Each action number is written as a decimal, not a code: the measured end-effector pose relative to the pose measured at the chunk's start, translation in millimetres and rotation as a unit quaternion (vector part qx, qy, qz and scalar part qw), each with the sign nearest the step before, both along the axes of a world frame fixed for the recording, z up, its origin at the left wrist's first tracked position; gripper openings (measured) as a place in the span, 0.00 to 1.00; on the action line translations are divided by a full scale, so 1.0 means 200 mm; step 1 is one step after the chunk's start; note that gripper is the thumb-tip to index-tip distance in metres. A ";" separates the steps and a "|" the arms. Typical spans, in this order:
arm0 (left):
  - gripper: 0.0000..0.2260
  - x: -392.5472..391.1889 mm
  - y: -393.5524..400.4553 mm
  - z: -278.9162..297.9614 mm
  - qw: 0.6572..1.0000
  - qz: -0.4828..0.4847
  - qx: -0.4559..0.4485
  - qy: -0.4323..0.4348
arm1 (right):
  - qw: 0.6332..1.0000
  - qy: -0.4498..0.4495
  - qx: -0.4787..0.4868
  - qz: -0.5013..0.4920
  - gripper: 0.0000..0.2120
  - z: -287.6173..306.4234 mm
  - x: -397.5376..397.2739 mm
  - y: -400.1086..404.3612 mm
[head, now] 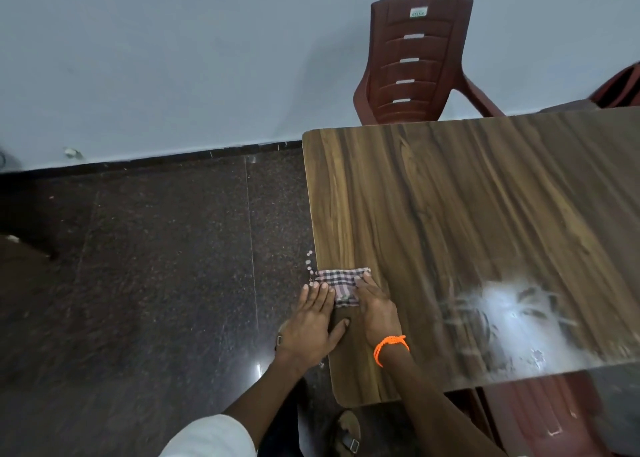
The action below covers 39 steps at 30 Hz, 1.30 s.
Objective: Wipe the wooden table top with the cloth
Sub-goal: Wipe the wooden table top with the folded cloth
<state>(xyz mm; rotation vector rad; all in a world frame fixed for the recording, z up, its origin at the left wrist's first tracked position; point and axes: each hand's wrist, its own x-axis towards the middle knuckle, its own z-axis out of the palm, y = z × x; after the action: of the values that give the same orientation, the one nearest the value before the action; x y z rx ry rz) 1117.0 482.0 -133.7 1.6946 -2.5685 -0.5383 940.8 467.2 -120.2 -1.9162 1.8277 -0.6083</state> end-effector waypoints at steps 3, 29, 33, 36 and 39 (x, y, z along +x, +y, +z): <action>0.36 -0.01 0.18 0.03 1.000 -0.011 0.022 -0.014 | 1.000 0.022 0.013 0.006 0.18 0.03 -0.02 0.20; 0.20 0.01 0.53 0.16 0.819 0.400 0.339 0.233 | 0.837 -0.150 0.054 -0.523 0.11 0.14 0.16 1.03; 0.20 0.02 0.45 0.12 0.759 0.410 0.406 0.301 | 0.740 -0.295 0.184 -0.575 0.16 0.10 0.16 0.95; 0.14 0.04 0.47 0.10 0.777 0.386 0.397 0.300 | 0.731 -0.335 0.185 -0.565 0.13 0.08 0.15 0.94; 0.13 0.05 0.51 0.09 0.809 0.358 0.380 0.270 | 0.740 -0.319 0.214 -0.552 0.17 0.08 0.14 0.99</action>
<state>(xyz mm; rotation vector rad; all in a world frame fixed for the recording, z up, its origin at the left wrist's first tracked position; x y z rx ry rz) 1127.9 584.4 -115.2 2.0590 -1.2021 -1.7747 969.4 665.3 -103.9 -0.0821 2.1495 -0.9080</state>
